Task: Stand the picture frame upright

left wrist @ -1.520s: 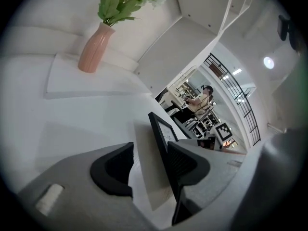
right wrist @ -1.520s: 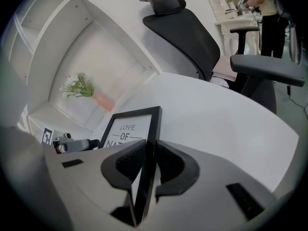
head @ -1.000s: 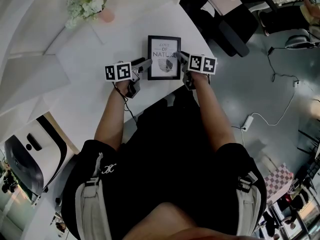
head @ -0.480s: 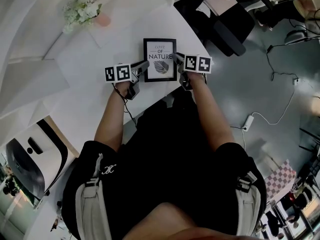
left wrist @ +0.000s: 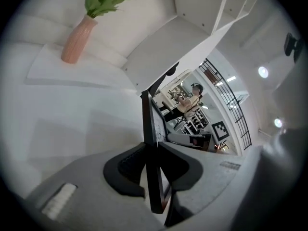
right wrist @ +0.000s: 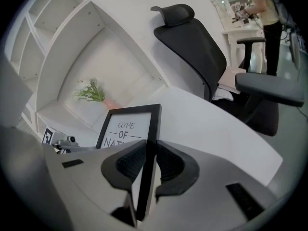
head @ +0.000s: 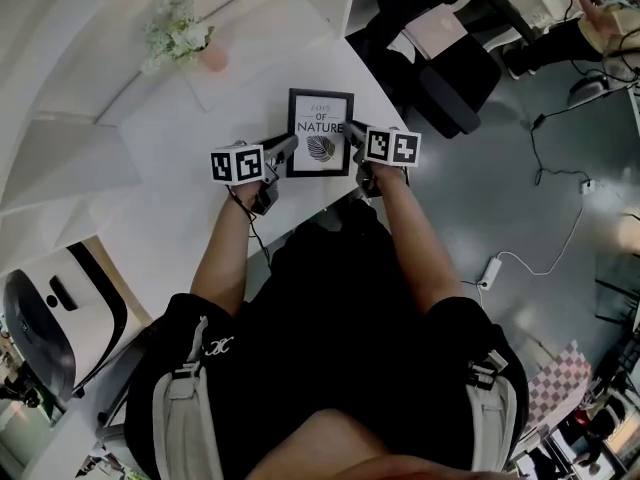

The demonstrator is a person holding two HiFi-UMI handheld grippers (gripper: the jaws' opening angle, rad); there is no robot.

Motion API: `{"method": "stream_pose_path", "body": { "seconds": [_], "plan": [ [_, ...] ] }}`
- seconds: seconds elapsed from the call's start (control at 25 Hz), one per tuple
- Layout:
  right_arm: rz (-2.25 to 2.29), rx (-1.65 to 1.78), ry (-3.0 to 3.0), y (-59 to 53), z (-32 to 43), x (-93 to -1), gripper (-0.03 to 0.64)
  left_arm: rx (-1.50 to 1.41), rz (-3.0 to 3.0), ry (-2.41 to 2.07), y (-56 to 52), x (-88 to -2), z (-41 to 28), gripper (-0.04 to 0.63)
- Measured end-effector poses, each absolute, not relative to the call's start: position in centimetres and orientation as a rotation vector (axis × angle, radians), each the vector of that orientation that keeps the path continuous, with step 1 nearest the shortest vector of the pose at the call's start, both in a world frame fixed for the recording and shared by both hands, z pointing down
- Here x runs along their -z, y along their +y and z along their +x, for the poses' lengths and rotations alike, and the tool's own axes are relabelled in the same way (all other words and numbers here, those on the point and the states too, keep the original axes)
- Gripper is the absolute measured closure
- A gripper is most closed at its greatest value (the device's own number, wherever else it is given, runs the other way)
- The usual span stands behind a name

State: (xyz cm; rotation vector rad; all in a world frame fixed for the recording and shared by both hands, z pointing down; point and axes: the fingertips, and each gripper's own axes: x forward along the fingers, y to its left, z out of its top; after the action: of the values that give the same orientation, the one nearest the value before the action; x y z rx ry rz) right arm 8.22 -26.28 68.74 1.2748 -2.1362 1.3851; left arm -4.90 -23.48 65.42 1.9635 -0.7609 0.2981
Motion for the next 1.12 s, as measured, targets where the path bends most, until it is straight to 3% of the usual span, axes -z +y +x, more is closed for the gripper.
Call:
{"method": "stream_pose_path", "body": {
  "seconds": [0.24,0.64,1.12],
  "plan": [
    [1.331,-1.121,-2.319,-28.2,8.6,-62.3,0.545,-0.327,2.151,-0.844,-24.8,-60.8,-4.6,0.506],
    [1.443,-0.354,-2.610,-29.2,8.3,-45.9,0.545,-0.301,2.539,-1.158,-25.9,-48.1,-4.4,0.506],
    [1.372,-0.195,-2.709,-29.7,7.5,-42.0,0.546,-0.278,2.597,-1.376,-25.6,-44.6,-5.0,0.508]
  ]
}}
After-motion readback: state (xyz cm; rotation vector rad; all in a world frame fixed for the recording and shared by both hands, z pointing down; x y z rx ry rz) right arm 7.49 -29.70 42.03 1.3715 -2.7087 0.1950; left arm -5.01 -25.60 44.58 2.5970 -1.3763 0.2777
